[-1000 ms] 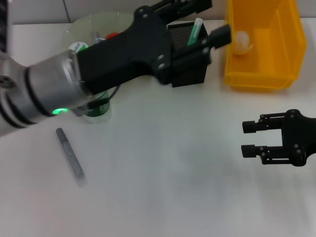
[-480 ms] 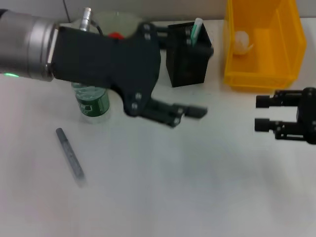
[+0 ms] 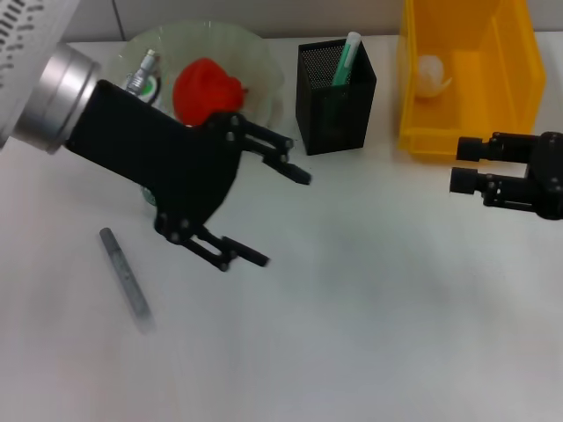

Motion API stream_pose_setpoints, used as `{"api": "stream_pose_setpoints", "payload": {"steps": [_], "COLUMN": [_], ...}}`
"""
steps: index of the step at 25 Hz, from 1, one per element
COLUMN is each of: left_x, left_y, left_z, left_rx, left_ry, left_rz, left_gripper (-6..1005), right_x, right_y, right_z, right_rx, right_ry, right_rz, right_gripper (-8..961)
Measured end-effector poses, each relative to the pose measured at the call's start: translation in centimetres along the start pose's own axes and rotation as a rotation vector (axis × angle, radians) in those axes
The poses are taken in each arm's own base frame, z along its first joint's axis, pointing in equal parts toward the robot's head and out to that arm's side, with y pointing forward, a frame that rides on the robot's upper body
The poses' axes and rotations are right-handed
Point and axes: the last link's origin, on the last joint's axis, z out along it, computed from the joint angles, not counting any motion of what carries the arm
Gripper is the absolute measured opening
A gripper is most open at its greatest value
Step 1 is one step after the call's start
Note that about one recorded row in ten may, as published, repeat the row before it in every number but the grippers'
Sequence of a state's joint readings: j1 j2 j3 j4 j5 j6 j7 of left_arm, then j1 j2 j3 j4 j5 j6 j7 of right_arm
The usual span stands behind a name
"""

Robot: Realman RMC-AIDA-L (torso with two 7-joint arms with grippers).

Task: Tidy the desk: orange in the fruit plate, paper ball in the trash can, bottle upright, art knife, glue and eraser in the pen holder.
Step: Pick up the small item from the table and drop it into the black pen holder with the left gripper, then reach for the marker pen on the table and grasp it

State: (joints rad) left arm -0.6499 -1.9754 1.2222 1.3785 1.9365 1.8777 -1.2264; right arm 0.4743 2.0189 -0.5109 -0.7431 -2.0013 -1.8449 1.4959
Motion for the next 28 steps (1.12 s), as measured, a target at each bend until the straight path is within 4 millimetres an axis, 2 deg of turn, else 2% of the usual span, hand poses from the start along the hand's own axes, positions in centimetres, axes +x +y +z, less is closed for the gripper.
{"api": "stream_pose_setpoints", "payload": {"steps": [6,13,19,28], "left_x": [-1.4,-1.5,-1.7,-2.9], "left_y": [0.2,0.7,1.3,2.4], "left_z": [-1.0,-0.5,0.6,1.4], "left_rx": [-0.026,-0.112,-0.205,-0.265], "left_ry": [-0.119,-0.240,-0.343,-0.429], "left_rz": [0.037,0.071,0.124,0.228], "left_gripper": [787,787,787,785], "right_x": [0.9,2.5,1.9,1.4], "right_y": [0.0,0.3,-0.2,-0.7], "right_z": [0.3,1.8,3.1,2.9], "right_rx": [-0.016,-0.010,-0.023,0.009], "right_ry": [0.007,0.109,0.178,0.168], "right_rz": [0.067,0.054,0.065,0.071], "right_gripper": [622,622,623,623]}}
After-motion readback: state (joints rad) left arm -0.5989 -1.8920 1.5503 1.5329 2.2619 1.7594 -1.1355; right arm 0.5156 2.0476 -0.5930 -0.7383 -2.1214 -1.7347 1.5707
